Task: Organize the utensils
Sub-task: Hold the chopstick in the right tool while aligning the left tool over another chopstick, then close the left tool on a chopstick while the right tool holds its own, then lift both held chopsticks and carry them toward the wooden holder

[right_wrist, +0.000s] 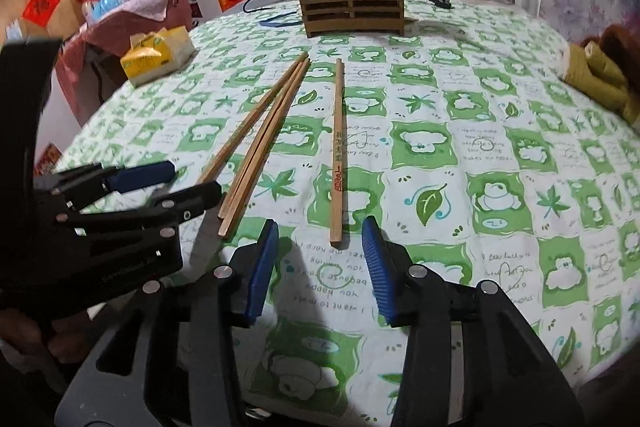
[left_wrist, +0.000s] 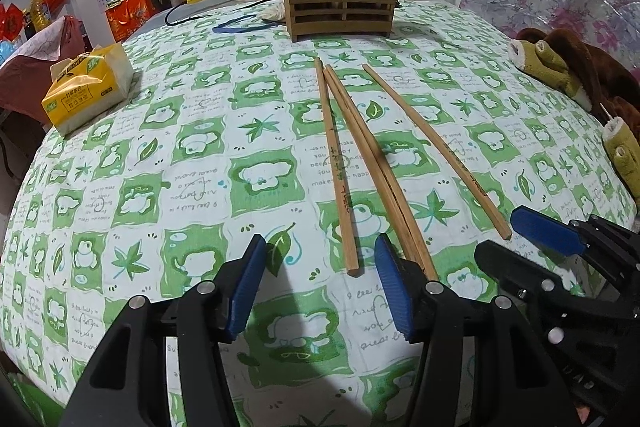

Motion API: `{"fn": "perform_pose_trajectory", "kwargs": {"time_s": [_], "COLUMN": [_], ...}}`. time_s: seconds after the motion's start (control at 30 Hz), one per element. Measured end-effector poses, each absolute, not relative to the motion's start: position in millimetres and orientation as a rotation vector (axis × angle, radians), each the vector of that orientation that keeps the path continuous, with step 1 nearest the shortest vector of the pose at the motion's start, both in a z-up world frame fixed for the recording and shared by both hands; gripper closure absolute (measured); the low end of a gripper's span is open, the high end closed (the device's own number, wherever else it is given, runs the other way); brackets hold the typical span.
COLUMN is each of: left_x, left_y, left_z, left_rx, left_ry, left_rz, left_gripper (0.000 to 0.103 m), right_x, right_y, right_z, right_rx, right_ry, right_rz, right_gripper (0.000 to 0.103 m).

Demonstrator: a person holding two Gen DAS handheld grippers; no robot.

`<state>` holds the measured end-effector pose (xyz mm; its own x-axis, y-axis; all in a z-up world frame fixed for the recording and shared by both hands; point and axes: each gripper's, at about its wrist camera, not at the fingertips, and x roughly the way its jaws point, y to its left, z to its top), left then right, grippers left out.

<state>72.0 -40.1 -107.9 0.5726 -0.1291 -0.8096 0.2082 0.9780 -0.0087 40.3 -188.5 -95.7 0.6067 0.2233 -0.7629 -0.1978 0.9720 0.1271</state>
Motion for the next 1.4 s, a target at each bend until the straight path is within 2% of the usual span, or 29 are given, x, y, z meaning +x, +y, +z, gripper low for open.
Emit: {"fn": "perform_pose_trajectory", "kwargs": {"time_s": [0.1, 0.23, 0.3, 0.37, 0.43, 0.47, 0.53, 0.57, 0.6, 0.9, 1.23, 1.4], "left_x": [71.7, 70.8, 71.3, 72.0, 72.9, 73.2, 73.1, 72.6, 72.4, 73.0, 60.8, 59.9], "left_y": [-39.3, -37.9, -38.3, -39.0, -40.7, -41.4, -43.4, -44.6, -45.6, -27.6, -6.9, -3.9], "left_z": [-107.8, -107.5, -107.6, -107.2, -107.3, -107.3, -105.9, -104.7, -103.4, -94.6, -26.9, -10.8], "left_rx": [0.094, 0.100, 0.102, 0.102, 0.105, 0.108, 0.112, 0.114, 0.113, 0.058, 0.041, 0.022], "left_ry": [0.940, 0.933, 0.933, 0.936, 0.934, 0.934, 0.938, 0.942, 0.953, 0.987, 0.827, 0.798], "left_rz": [-0.203, -0.213, -0.210, -0.205, -0.200, -0.199, -0.209, -0.216, -0.230, -0.223, -0.235, -0.240], "left_gripper": [0.047, 0.048, 0.049, 0.049, 0.049, 0.050, 0.062, 0.082, 0.095, 0.097, 0.097, 0.097], "right_x": [40.4, 40.5, 41.5, 43.6, 46.3, 47.6, 47.9, 47.9, 47.7, 43.9, 39.7, 36.1], "right_y": [-187.2, -182.0, -182.6, -188.7, -195.7, -196.9, -198.8, -200.3, -203.2, -216.7, -222.6, -226.7], "right_z": [-95.9, -97.7, -98.1, -97.6, -97.1, -97.0, -96.0, -95.3, -92.8, -65.5, -36.7, -22.9], "right_rx": [0.021, -0.022, -0.021, -0.003, 0.030, 0.035, 0.050, 0.067, 0.088, 0.104, 0.113, 0.127], "right_ry": [0.885, 0.878, 0.873, 0.874, 0.885, 0.889, 0.901, 0.907, 0.908, 0.845, 0.780, 0.744], "right_rz": [0.242, 0.223, 0.211, 0.191, 0.192, 0.195, 0.202, 0.210, 0.219, 0.209, 0.214, 0.211], "right_gripper": [0.059, 0.065, 0.071, 0.090, 0.097, 0.097, 0.097, 0.097, 0.097, 0.097, 0.097, 0.097]}}
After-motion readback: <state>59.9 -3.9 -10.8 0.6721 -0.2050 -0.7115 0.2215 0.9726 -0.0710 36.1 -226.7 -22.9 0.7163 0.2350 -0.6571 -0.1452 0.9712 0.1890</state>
